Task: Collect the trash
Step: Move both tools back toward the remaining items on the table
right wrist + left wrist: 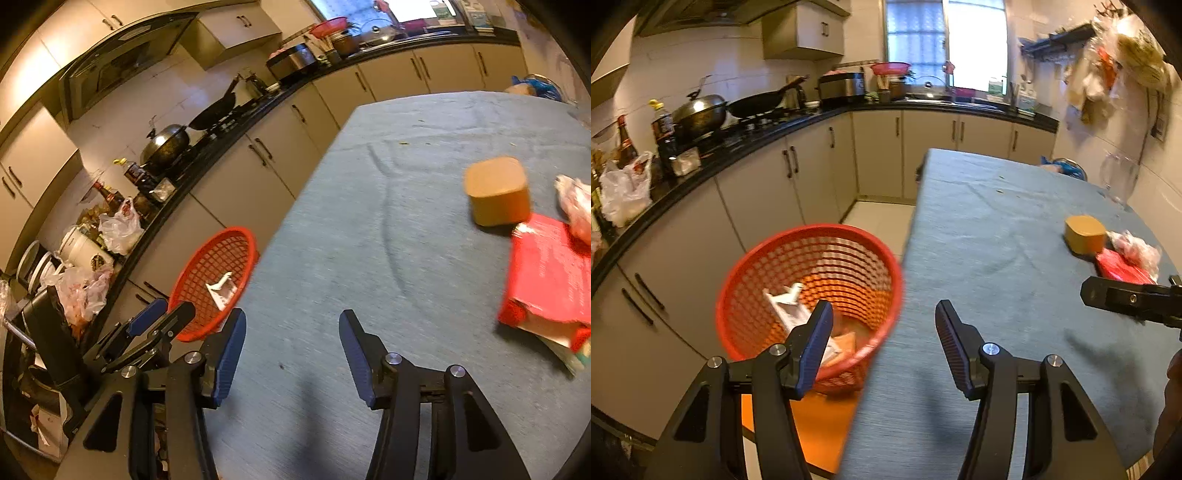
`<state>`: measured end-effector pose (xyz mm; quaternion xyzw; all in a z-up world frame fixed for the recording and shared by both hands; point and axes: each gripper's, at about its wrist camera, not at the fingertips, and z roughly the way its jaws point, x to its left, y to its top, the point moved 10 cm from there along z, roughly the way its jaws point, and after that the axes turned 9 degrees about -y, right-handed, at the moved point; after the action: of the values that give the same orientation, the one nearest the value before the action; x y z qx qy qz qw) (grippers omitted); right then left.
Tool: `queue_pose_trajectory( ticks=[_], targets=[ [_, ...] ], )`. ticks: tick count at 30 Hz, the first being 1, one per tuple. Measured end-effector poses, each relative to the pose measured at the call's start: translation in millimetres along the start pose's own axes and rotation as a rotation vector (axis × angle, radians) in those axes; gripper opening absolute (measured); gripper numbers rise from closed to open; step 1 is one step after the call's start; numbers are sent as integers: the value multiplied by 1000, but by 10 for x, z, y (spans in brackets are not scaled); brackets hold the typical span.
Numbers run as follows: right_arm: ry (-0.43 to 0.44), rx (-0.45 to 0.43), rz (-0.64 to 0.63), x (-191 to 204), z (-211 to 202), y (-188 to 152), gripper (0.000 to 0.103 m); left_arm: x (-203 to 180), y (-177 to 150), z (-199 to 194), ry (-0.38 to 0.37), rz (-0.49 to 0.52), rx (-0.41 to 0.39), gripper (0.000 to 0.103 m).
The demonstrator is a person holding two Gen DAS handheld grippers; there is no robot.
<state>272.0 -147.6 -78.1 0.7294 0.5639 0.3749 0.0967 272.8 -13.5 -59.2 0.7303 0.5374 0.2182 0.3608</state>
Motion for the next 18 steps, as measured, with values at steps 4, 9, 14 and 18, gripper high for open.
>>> queue_pose_trajectory(
  ticks=[4,9,14,18],
  targets=[
    [-54,-38,-1,-243,-177,-30,57,-266,-88,130,-58,15,28,57],
    [-103,-94,53,-653,-547,-23,57,-599,-196,306,-120,34,61,57],
    [-164,-179,147,-1174,-979,94,57,-892,-267,431,-173,57,86,57],
    [-237,-195,248,-1692,-1115,149,57,-1040,-287,460,-196,80,96,57]
  ],
)
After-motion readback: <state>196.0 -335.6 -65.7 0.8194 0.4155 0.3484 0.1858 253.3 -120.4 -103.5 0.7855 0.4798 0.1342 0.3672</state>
